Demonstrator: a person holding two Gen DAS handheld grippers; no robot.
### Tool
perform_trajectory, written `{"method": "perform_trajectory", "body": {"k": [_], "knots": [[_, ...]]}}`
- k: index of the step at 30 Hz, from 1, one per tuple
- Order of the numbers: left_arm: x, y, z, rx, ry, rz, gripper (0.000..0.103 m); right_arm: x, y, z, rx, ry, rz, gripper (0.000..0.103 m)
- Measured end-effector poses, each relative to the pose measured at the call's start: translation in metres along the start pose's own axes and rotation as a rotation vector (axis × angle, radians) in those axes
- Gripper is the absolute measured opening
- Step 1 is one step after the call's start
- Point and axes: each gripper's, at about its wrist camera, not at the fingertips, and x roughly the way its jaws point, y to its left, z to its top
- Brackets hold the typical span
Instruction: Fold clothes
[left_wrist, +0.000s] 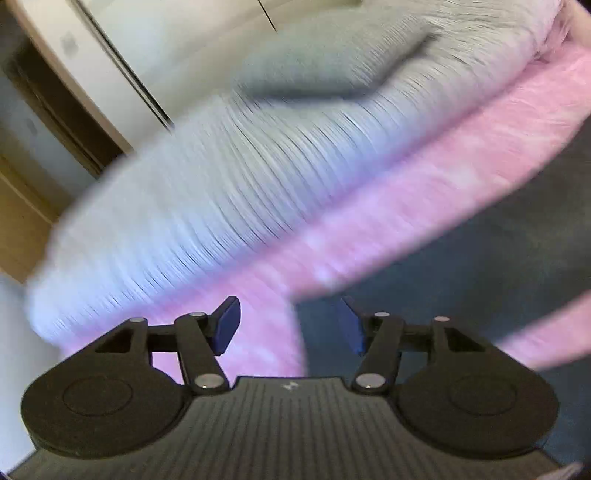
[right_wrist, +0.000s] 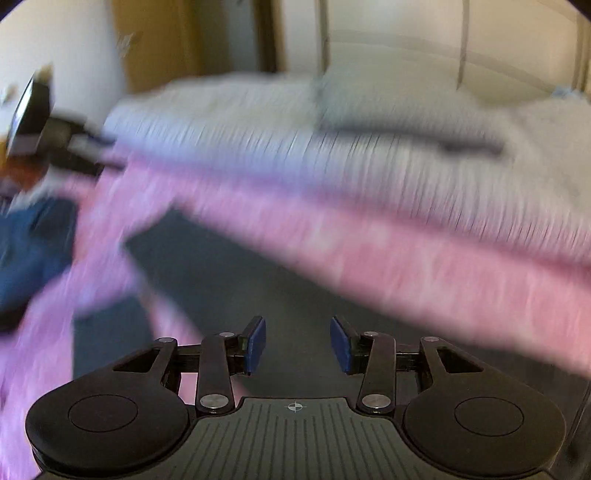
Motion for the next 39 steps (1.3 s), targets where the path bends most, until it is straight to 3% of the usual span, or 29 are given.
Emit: {"method": "perform_trajectory", "body": {"k": [4,7,11,13,15,17,20,26,28,32,34,35,39], "knots": [[0.006,-0.022,-0.069,-0.100,0.147,-0.228,0.055,0.001,0.033,-0.071,-0.098,0.163,0.107,0.045],[0.018,-0.031,-0.108,-0.180,0.249,-0.290,0.055,-0.002,0.060,-0.103,-0.208,0.235,0.195,0.052],[0.032,-0.031,-0.137,-0.292,0.322,-0.314,0.052,-0.004,0.079,-0.124,-0.352,0.290,0.209,0.055],[0.032,-0.035,-0.142,-0.306,0.335,-0.325,0.037,-0.005,0.076,-0.133,-0.342,0.303,0.191,0.056],[0.022,-0.040,-0.142,-0.279,0.329,-0.299,0.014,-0.008,0.072,-0.137,-0.303,0.309,0.155,0.056],[0.003,-0.032,-0.144,-0.330,0.319,-0.278,0.003,-0.017,0.066,-0.140,-0.274,0.307,0.110,0.056],[-0.041,-0.007,-0.159,-0.471,0.318,-0.304,0.003,-0.032,0.065,-0.145,-0.290,0.293,0.060,0.056],[-0.103,0.000,-0.174,-0.502,0.302,-0.326,0.003,-0.035,0.078,-0.150,-0.371,0.271,0.083,0.057],[-0.117,0.001,-0.183,-0.532,0.293,-0.354,0.003,-0.037,0.082,-0.150,-0.371,0.249,0.080,0.057],[-0.110,0.007,-0.187,-0.571,0.312,-0.371,0.004,-0.038,0.091,-0.154,-0.375,0.228,0.091,0.058],[-0.103,0.010,-0.179,-0.551,0.289,-0.318,0.005,-0.034,0.095,-0.160,-0.392,0.247,0.103,0.058],[-0.102,0.009,-0.174,-0.511,0.268,-0.287,0.011,-0.033,0.098,-0.162,-0.411,0.252,0.107,0.058],[-0.103,-0.019,-0.164,-0.176,0.172,-0.190,0.043,-0.028,0.118,-0.171,-0.510,0.255,0.115,0.061]]}}
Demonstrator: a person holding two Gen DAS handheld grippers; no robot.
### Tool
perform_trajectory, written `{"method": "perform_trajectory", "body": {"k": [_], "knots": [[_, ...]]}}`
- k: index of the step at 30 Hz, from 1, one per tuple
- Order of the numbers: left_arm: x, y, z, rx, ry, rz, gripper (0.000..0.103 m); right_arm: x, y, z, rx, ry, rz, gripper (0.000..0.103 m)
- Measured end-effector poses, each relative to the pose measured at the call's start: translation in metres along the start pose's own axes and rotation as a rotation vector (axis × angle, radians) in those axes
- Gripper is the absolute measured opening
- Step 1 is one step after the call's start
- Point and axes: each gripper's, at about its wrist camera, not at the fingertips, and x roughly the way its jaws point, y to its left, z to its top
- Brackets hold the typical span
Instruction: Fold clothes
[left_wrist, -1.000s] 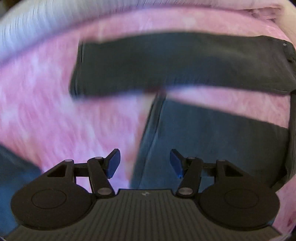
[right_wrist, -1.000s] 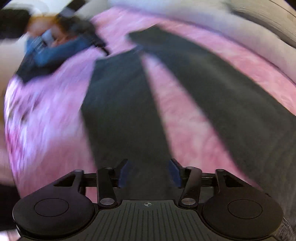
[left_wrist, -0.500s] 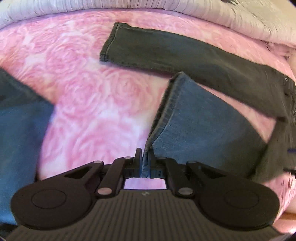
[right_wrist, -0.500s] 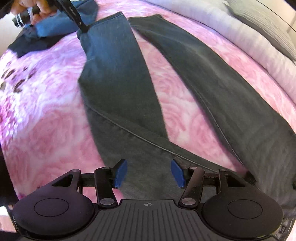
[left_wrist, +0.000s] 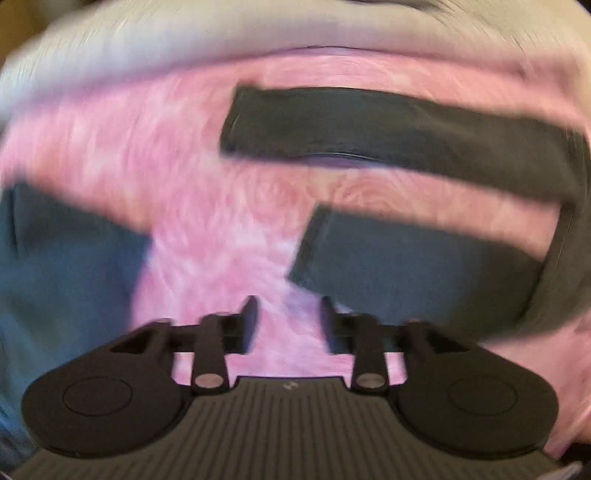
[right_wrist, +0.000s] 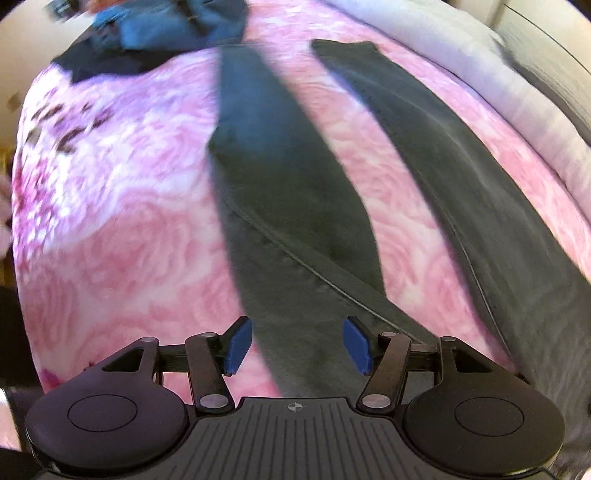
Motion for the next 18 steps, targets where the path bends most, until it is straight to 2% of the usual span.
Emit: {"method": "perform_trajectory", "body": {"k": [5,6,8,9,10,12,15,17,18], "knots": [[0.022,-0.061,-0.028,0.518,-0.054,0.034,0.056,0.036,0.020,0.011,-0.105,0.025,-0.039,0.065],[0.028,-0.072,-0.037,0.617,-0.069,0.040,0.067,0.046,0.021,0.013,-0.111,0.041,-0.045,0.065],[0.039,-0.088,-0.052,0.788,-0.112,0.063,0.072,0.057,0.020,0.015,-0.119,0.061,-0.058,0.051],[0.045,-0.093,-0.057,0.851,-0.128,0.068,0.072,0.062,0.020,0.016,-0.124,0.069,-0.065,0.031],[0.049,-0.097,-0.062,0.904,-0.142,0.075,0.072,0.062,0.018,0.018,-0.125,0.071,-0.060,0.016],[0.058,-0.104,-0.069,1.006,-0.175,0.095,0.072,0.049,0.009,0.023,-0.102,0.052,-0.049,0.003],[0.067,-0.108,-0.075,1.143,-0.239,0.142,0.073,0.008,-0.014,0.033,-0.019,0.000,-0.019,0.001],[0.073,-0.109,-0.074,1.198,-0.282,0.181,0.072,-0.020,-0.025,0.036,0.000,-0.024,-0.016,0.001],[0.074,-0.109,-0.072,1.209,-0.283,0.176,0.069,-0.033,-0.030,0.037,0.007,-0.035,-0.016,0.001]]}}
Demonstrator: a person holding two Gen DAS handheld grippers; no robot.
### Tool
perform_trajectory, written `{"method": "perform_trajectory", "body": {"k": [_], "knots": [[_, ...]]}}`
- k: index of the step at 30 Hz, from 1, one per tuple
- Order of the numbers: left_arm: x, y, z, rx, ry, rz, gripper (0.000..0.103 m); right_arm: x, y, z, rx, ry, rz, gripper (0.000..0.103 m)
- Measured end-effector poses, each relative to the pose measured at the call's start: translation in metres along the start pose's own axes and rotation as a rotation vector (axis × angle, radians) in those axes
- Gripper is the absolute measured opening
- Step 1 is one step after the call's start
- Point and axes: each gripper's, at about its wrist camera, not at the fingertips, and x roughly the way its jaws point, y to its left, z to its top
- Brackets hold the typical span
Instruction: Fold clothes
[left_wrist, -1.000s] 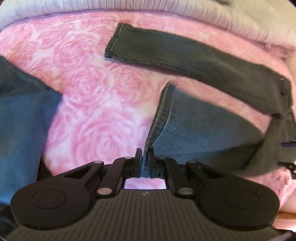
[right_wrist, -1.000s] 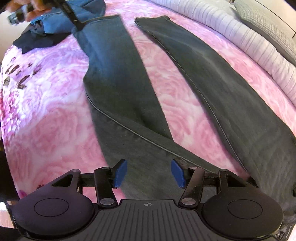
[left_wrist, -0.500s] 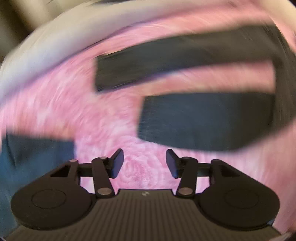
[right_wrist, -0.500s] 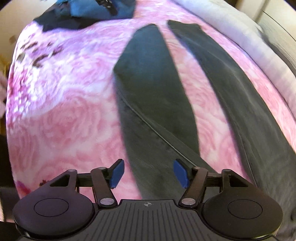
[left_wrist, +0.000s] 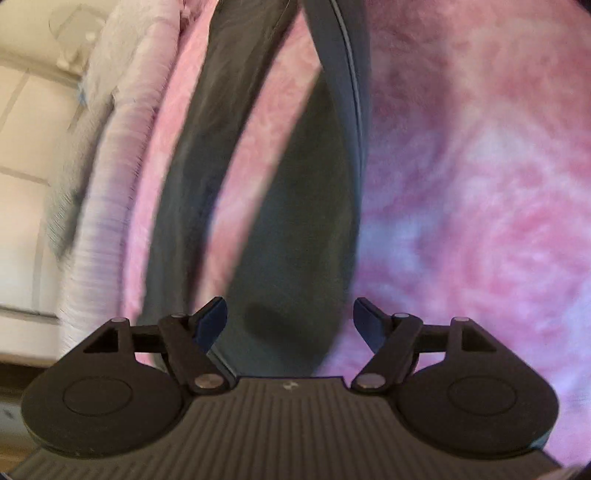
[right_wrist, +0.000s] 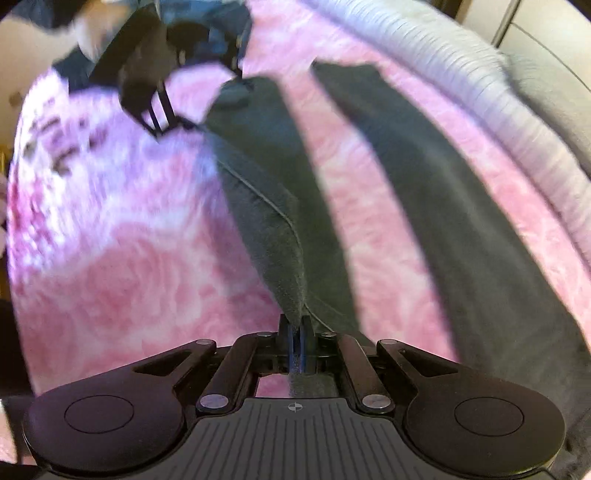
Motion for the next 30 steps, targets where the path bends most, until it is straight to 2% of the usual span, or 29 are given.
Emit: {"method": "perform_trajectory", "body": {"k": [1,3,4,6,8,10,12,13,14,15,16,17,18,19,23,25,26,27,30], "knots": [[0.001,0.003,0.001,-0.005,-0.002,-0.024,0.061,-0.011,-0.006,0.001,0.012,-0.006,0.004,0.001],[-0.001,0.011,0.004,-0.022,-0.001,-0.087,0.011,-0.028,-0.017,0.000,0.044,-0.014,0.017,0.001],[-0.009,0.017,0.006,-0.040,0.007,-0.139,0.002,-0.035,-0.020,0.001,0.053,-0.012,0.025,0.001],[-0.030,0.030,0.007,-0.083,0.014,-0.262,0.000,-0.047,-0.025,0.002,0.065,-0.002,0.041,0.001],[-0.063,0.052,0.006,-0.183,0.000,-0.436,0.000,-0.064,-0.030,0.004,0.069,0.006,0.079,0.001],[-0.093,0.080,0.003,-0.335,-0.005,-0.618,0.000,-0.081,-0.036,0.009,0.052,0.006,0.103,0.001],[-0.102,0.111,-0.007,-0.538,0.026,-0.849,0.001,-0.094,-0.048,0.017,0.058,-0.002,0.123,0.002],[-0.100,0.122,-0.012,-0.630,0.053,-0.955,0.003,-0.096,-0.056,0.021,0.073,-0.004,0.134,0.002],[-0.095,0.130,-0.020,-0.711,0.080,-1.043,0.010,-0.092,-0.064,0.025,0.092,-0.007,0.135,0.003],[-0.086,0.134,-0.028,-0.779,0.103,-1.080,0.023,-0.085,-0.071,0.028,0.105,-0.017,0.110,0.007],[-0.074,0.134,-0.036,-0.849,0.135,-1.070,0.028,-0.074,-0.076,0.029,0.112,-0.036,0.070,0.022],[-0.061,0.132,-0.045,-0.919,0.183,-1.047,0.029,-0.060,-0.081,0.030,0.123,-0.059,0.031,0.030],[-0.046,0.129,-0.055,-0.984,0.236,-1.025,0.029,-0.046,-0.085,0.030,0.146,-0.072,0.002,0.045],[-0.034,0.126,-0.065,-1.041,0.269,-0.992,0.029,-0.036,-0.087,0.030,0.173,-0.075,-0.019,0.050],[-0.004,0.116,-0.104,-1.273,0.316,-0.833,0.031,-0.020,-0.076,0.014,0.282,-0.081,-0.055,0.053],[-0.001,0.108,-0.112,-1.338,0.307,-0.759,0.032,-0.019,-0.067,-0.002,0.345,-0.069,-0.068,0.053],[-0.001,0.103,-0.112,-1.347,0.308,-0.757,0.037,-0.020,-0.062,-0.011,0.381,-0.061,-0.076,0.053],[-0.002,0.096,-0.113,-1.356,0.314,-0.760,0.045,-0.022,-0.056,-0.020,0.419,-0.053,-0.083,0.053],[-0.004,0.075,-0.113,-1.376,0.330,-0.771,0.060,-0.029,-0.036,-0.042,0.495,-0.032,-0.112,0.053]]}}
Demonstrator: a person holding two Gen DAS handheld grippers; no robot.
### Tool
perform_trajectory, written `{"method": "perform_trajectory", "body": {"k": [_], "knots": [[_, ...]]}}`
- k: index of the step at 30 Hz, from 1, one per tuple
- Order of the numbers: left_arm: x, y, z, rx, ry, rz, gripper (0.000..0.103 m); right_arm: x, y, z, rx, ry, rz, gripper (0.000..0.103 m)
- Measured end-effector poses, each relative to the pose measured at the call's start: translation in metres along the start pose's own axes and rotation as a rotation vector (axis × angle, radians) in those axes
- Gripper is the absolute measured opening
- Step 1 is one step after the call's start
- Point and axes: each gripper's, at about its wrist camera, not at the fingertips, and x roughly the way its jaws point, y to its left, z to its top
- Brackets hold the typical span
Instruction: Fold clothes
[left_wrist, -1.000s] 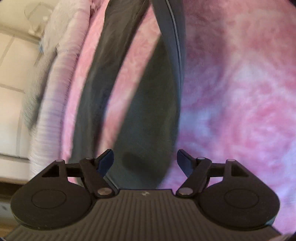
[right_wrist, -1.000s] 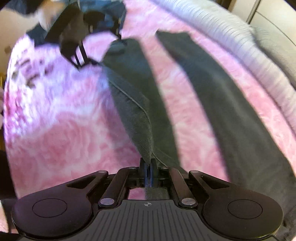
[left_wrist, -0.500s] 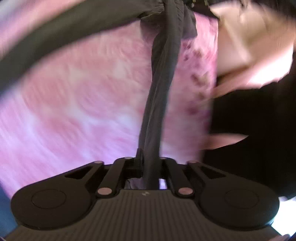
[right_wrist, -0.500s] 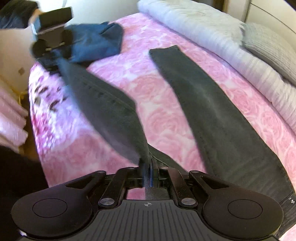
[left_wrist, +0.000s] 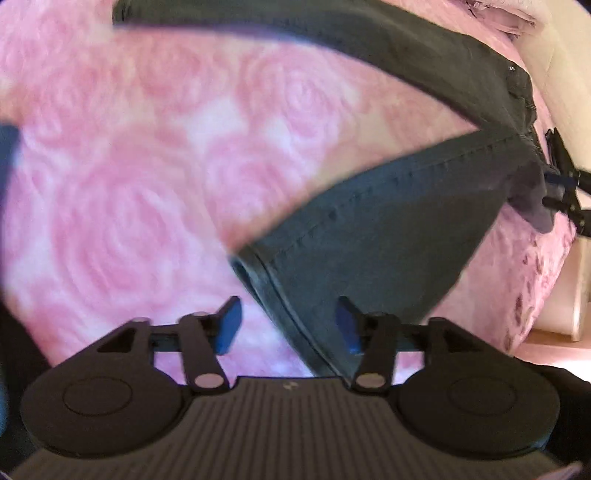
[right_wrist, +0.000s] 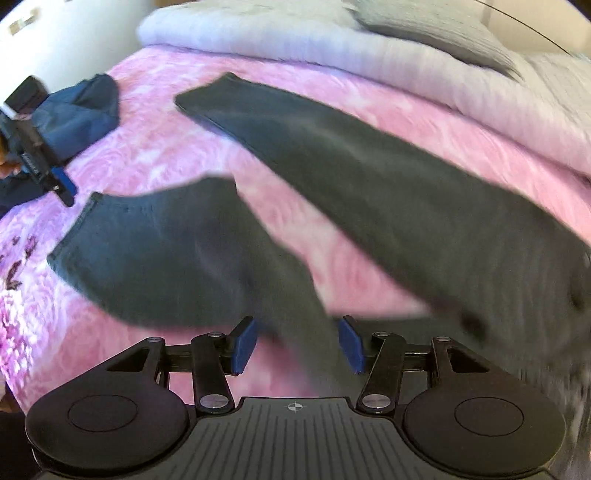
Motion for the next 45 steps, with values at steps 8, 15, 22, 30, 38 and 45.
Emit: {"method": "perform_trajectory", "body": {"k": [8,15,22,30,38,45], "knots": [[0.031,-0.022,-0.034,-0.146,-0.047,0.091,0.033,0.003,0.012,-0.036,0.143,0.055,-0.017,0.054],[-0.007,-0.030,-0.057,-0.209,-0.036,-0.012,0.007,0.000,-0.006,-0.064,0.135,0.115,-0.117,0.054],[-0.065,0.022,-0.085,-0.301,0.161,-0.080,0.006,-0.032,-0.028,-0.087,0.108,0.131,-0.179,0.054],[-0.027,0.017,-0.093,-0.176,0.284,0.150,0.004,-0.036,-0.040,-0.108,0.201,0.168,-0.211,0.054],[-0.037,-0.039,-0.056,-0.024,0.084,0.199,0.019,-0.086,-0.089,-0.144,0.438,0.123,-0.368,0.055],[-0.015,-0.185,-0.014,0.327,-0.086,0.210,0.025,-0.136,-0.187,-0.183,0.512,0.032,-0.447,0.057]]}}
